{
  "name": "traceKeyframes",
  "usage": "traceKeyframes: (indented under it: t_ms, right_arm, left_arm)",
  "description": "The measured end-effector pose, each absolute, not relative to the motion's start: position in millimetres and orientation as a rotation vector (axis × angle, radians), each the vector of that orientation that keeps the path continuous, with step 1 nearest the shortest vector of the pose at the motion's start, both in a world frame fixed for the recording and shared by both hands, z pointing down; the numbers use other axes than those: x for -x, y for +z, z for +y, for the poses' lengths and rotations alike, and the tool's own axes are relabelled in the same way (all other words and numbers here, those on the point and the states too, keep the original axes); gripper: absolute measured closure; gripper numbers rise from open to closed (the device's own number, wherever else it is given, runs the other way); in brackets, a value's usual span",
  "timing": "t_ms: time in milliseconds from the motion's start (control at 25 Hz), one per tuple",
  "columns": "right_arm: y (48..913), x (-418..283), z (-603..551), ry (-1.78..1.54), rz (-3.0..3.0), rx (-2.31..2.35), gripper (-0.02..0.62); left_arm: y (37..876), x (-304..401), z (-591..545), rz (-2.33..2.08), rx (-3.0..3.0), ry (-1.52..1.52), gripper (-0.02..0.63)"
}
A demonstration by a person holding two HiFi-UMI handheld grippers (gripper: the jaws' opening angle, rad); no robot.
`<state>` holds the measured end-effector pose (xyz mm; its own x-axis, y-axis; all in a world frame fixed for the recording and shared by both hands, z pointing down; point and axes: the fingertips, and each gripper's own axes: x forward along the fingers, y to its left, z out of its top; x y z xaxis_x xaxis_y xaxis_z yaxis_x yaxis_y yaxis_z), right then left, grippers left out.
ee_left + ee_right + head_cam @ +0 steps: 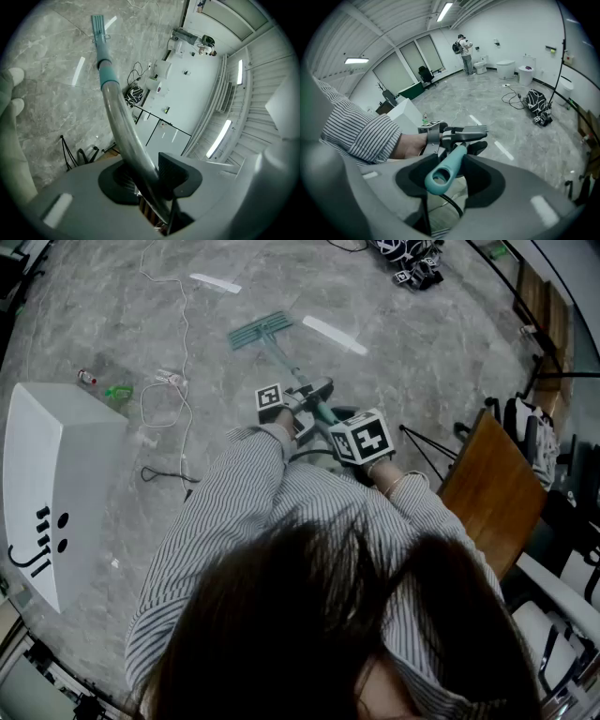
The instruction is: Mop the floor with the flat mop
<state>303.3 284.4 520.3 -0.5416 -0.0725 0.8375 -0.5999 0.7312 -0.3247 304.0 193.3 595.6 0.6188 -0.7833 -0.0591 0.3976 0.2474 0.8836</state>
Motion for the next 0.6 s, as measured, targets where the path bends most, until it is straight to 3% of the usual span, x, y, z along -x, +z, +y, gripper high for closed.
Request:
traceKeyframes:
  t_ms: [600]
  right_arm:
    - [526.9, -314.3, 285.6, 0.768, -2.07, -0.481, 0.416]
  left_arm:
    - [603.2, -317.9, 193.7, -0.443, -1.035, -0.818, 0.477]
